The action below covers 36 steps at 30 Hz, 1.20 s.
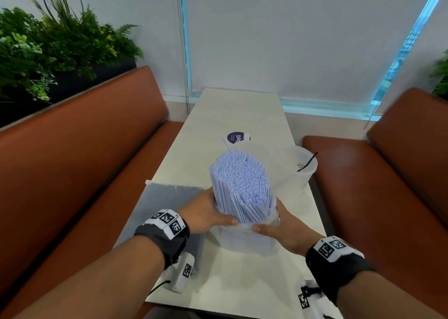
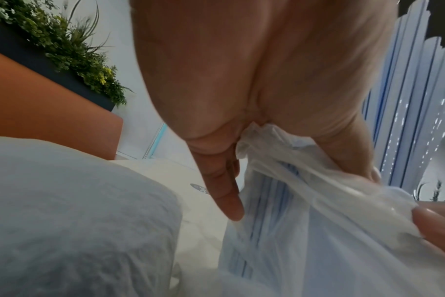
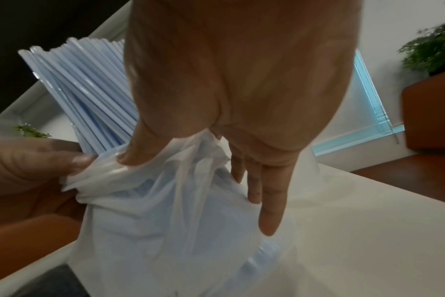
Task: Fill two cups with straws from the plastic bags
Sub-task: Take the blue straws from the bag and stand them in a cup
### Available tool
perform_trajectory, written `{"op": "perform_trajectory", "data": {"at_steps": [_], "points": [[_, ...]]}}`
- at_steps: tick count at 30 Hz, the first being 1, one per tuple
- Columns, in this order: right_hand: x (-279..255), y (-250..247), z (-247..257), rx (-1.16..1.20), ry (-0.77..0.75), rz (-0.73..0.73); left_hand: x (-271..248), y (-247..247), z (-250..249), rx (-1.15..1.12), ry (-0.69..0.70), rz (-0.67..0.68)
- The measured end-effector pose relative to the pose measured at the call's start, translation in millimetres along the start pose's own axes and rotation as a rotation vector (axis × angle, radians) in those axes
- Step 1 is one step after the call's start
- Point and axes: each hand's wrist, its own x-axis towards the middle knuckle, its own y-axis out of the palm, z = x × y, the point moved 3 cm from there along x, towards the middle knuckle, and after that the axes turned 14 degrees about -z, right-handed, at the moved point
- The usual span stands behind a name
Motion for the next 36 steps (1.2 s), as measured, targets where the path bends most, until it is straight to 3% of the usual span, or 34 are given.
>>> {"op": "perform_trajectory", "data": {"at_steps": [5,12,16,23,36], "points": [[1,-8,1,0.046,0.017,-0.135,-3,-1,6,-0.047,-0.032,-0.021],[12,-29,0,0.025,0.244,-0.467,-3,-7,-1,-0.031,-0.025,-0.037],[18,-30,2,0.096,0.37,-0.393,-4,-6,-2,-0.067,-0.029,-0.018],[27,-31,10,0.023,0.297,-0.557,-4,-10,-12,-0.073,0.002,-0.047],[34,-29,29,0.101,0.197,-0.5,-3,-19,-23,-0.064,0.01,-0.085]]}}
